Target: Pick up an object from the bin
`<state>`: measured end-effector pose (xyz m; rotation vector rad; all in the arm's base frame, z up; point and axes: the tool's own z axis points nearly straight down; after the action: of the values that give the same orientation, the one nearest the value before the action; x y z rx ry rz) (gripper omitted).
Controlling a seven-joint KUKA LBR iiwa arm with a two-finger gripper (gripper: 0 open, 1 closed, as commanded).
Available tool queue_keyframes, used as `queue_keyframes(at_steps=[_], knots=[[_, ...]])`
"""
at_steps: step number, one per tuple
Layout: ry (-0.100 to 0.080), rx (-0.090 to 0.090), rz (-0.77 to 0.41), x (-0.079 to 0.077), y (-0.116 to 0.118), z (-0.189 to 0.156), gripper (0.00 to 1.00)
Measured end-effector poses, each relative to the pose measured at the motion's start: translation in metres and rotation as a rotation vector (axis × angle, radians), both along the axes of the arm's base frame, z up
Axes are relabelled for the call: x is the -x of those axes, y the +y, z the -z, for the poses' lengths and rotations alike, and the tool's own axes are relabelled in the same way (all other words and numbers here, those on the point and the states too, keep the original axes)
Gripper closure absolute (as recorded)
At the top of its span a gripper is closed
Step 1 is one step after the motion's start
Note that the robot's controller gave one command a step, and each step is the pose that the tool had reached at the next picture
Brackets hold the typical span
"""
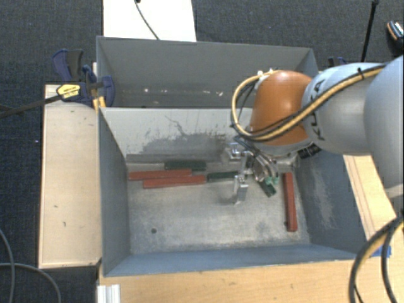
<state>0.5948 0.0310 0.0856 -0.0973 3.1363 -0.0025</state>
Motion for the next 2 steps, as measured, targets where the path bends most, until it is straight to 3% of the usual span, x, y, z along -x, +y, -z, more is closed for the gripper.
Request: queue_keyframes(at_steps=[1, 2], knots=[[0.004, 0.0, -0.049, 0.0045, -0.0496, 0.016, 0.0], [0.002, -0.002, -0.049, 0.0038, -0.0458, 0.0146, 1.0]])
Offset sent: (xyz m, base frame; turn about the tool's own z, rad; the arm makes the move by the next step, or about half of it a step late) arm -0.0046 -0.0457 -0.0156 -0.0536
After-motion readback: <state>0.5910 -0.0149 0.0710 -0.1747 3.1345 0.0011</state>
